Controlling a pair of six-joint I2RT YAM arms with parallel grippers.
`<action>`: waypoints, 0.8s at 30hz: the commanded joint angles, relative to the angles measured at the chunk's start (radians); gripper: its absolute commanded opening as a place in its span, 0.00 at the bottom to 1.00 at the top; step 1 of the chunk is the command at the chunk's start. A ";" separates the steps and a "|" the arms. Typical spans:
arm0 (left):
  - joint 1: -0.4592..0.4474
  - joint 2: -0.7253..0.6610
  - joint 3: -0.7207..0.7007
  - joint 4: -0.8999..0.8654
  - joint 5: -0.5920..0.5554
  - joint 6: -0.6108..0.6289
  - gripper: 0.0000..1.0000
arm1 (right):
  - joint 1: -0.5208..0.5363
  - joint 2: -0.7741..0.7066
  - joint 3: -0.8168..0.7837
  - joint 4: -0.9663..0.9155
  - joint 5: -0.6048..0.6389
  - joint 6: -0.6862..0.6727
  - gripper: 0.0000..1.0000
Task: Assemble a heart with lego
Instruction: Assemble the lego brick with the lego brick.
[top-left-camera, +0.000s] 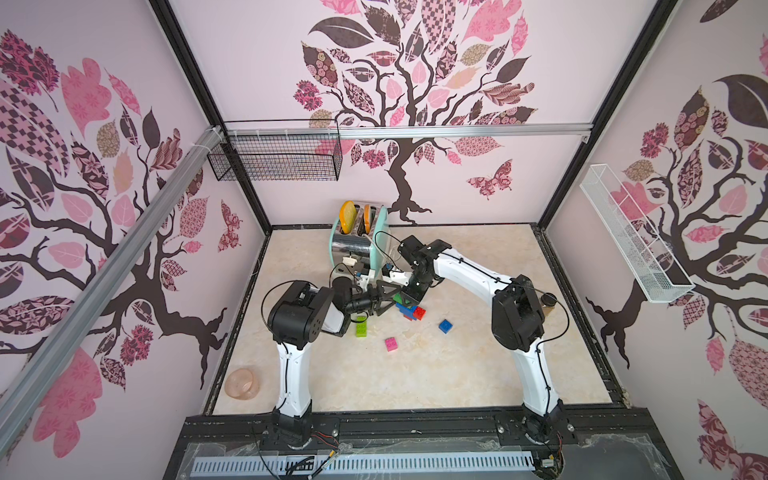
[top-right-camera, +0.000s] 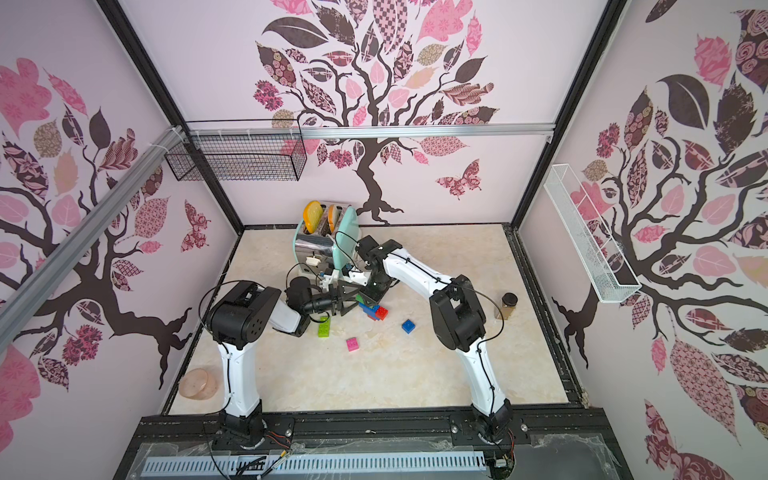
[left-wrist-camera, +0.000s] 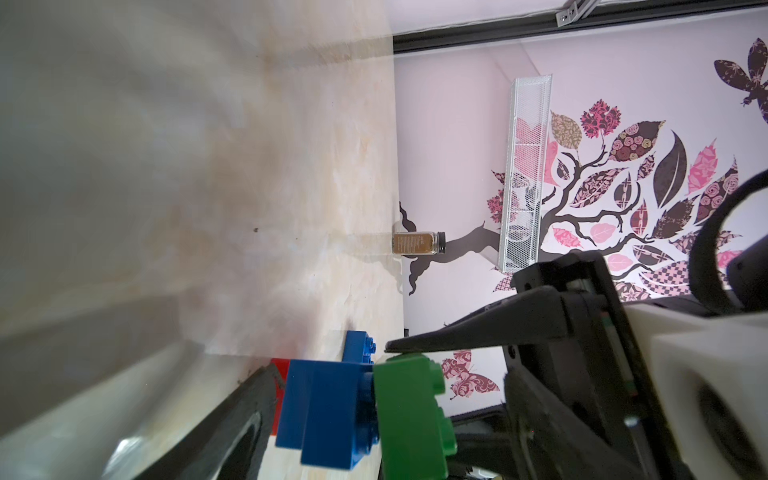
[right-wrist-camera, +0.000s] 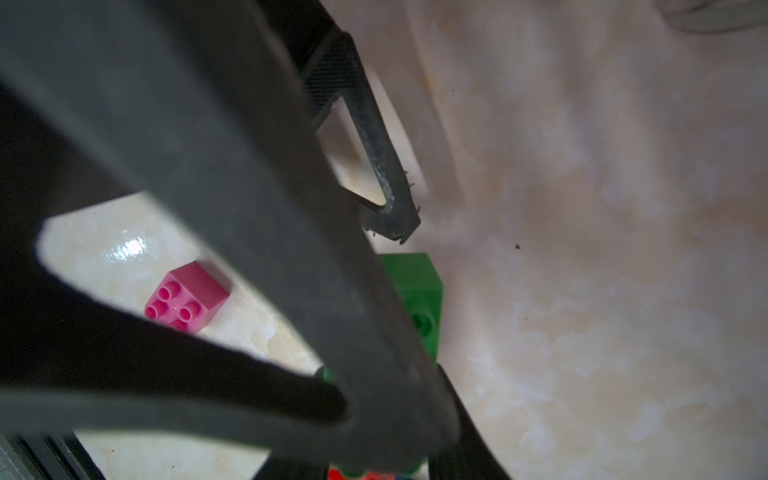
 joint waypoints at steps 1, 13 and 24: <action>-0.015 0.014 0.011 0.010 0.025 -0.001 0.87 | 0.007 -0.007 -0.003 -0.005 0.005 -0.006 0.26; -0.032 0.001 -0.026 0.008 0.028 0.001 0.75 | 0.010 -0.011 -0.018 -0.001 0.016 -0.013 0.26; -0.046 -0.005 -0.027 0.000 0.033 0.005 0.57 | 0.020 -0.012 -0.027 -0.019 0.028 -0.040 0.26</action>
